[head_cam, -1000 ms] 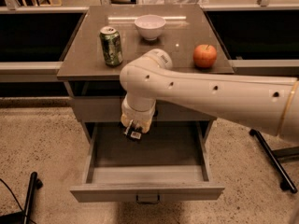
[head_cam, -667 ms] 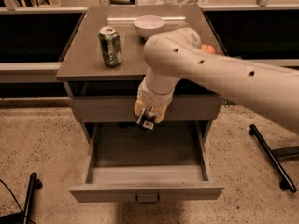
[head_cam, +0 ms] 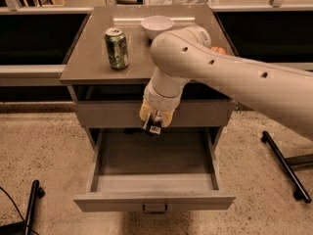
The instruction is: Pick rxbar chocolate from middle drawer and place on counter
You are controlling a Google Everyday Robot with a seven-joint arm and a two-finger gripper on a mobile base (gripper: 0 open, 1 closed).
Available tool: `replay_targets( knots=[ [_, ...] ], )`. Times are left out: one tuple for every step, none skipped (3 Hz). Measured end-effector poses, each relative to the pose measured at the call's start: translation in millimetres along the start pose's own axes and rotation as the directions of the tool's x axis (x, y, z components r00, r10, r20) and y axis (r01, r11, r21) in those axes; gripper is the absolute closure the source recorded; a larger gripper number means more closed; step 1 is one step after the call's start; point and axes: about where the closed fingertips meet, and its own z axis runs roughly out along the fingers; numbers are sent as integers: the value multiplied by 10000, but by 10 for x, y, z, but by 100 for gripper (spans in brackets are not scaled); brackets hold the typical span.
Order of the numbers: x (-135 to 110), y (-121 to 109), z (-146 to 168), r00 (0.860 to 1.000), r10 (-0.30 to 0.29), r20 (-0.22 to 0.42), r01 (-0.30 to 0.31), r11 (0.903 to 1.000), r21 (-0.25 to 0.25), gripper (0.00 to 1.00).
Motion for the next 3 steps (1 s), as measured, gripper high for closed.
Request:
replay_targets(
  knots=[
    [68, -117, -178, 9981, -542, -286, 536, 9983, -208, 100],
    [198, -382, -586, 9821, -1564, -1052, 1535, 9875, -350, 100],
    [414, -599, -990, 9546, -2410, -1752, 2342, 9704, -589, 100]
  ],
)
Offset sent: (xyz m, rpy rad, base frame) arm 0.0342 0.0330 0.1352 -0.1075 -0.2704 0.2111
